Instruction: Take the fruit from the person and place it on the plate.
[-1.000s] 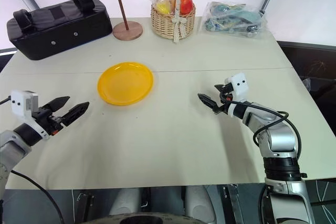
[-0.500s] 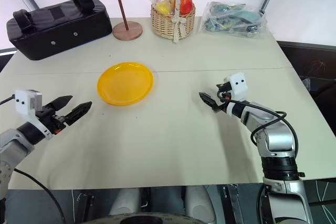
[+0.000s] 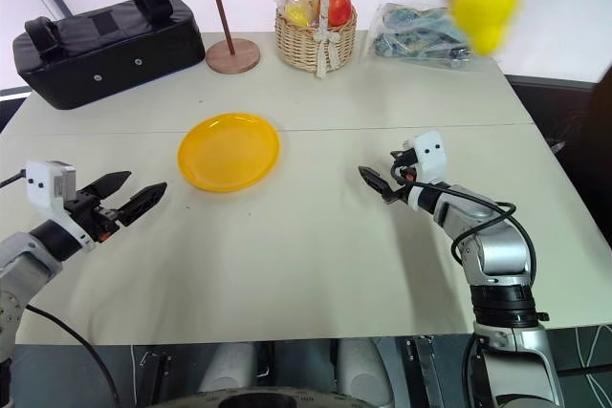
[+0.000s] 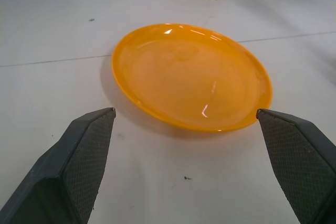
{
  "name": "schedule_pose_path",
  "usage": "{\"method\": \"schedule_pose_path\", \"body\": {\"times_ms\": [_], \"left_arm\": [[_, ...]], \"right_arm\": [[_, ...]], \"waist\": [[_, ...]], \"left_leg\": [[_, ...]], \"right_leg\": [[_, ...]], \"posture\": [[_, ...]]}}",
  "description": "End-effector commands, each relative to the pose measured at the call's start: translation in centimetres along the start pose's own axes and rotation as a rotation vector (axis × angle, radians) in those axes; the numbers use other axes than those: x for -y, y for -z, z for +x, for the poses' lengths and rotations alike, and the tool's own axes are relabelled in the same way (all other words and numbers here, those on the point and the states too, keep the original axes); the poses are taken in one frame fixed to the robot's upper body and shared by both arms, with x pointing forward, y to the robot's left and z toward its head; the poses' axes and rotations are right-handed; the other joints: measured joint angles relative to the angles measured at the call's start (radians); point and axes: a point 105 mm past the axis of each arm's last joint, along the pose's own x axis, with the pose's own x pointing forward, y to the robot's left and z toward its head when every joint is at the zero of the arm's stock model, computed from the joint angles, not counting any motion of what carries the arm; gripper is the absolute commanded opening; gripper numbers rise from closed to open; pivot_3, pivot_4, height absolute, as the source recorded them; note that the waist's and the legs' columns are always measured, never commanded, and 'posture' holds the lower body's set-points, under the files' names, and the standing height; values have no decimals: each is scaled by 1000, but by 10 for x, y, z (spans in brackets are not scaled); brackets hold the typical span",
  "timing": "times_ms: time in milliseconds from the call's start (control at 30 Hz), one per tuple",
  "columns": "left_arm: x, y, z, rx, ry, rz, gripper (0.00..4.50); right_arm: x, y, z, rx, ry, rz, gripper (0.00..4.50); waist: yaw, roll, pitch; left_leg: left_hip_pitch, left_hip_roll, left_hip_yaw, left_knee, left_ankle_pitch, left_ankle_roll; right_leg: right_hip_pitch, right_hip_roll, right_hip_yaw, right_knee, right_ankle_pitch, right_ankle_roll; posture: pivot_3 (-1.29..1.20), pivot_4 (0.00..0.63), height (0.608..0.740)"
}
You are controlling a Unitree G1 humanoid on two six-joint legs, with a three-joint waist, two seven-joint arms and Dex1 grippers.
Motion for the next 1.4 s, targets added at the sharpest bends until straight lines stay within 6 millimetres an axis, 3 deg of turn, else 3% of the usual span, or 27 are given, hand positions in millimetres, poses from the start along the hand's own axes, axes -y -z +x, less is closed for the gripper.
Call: {"method": "schedule_pose_path", "body": {"times_ms": [33, 300, 500, 667, 867, 1133, 1267, 1400], "left_arm": [[-1, -9, 0, 22, 6, 44, 4500], [-18, -43, 5, 55, 31, 108, 4500], [-20, -38, 6, 32, 40, 119, 4500], [-13, -25, 6, 12, 51, 109, 4500], [-9, -29, 10, 30, 63, 99, 4500], [19, -69, 48, 135, 158, 97, 4500], [35, -78, 69, 171, 233, 54, 4500], [39, -79, 86, 187, 243, 78, 4500]], "right_arm": [[-3, -21, 0, 71, -6, -44, 4437], [-3, -21, 2, 74, -6, -46, 4437], [-11, -25, -1, 80, -72, -56, 4437], [-58, -81, -43, 105, -505, -19, 4437], [-78, -115, -60, 136, -634, -57, 4437], [-90, -123, -52, 176, -620, -82, 4437], [-89, -117, -45, 179, -591, -65, 4437], [-91, -113, -42, 178, -578, -63, 4437]], "waist": [[0, 0, 0], [1, 0, 0], [-3, 0, 0], [0, 2, 2], [0, -2, 1], [3, -3, 2], [3, -3, 2], [0, -3, 2]], "left_leg": [[0, 0, 0, 0, 0, 0], [0, 0, 0, 1, 0, 0], [0, 0, 1, 1, 0, 0], [0, 0, 1, 1, 0, 0], [0, 1, 0, 1, 0, 0], [-2, 1, 0, 7, 0, 0], [-3, 1, 0, 9, 0, 1], [-3, 1, 0, 9, 0, 1]], "right_leg": [[0, 0, 0, 0, 0, 0], [0, 0, 0, 1, 0, 0], [-1, 0, 1, 1, 0, 0], [-1, 0, 1, 1, 0, 0], [0, 1, 0, 2, 0, 0], [1, 0, 1, 1, 0, 0], [1, 0, 1, 2, 0, 1], [1, 1, 1, 2, 1, 2]], "posture": [[0, 150, 740], [0, 150, 740], [0, 150, 740], [0, 150, 740], [0, 150, 740], [0, 150, 740], [0, 150, 740], [0, 150, 740]]}}
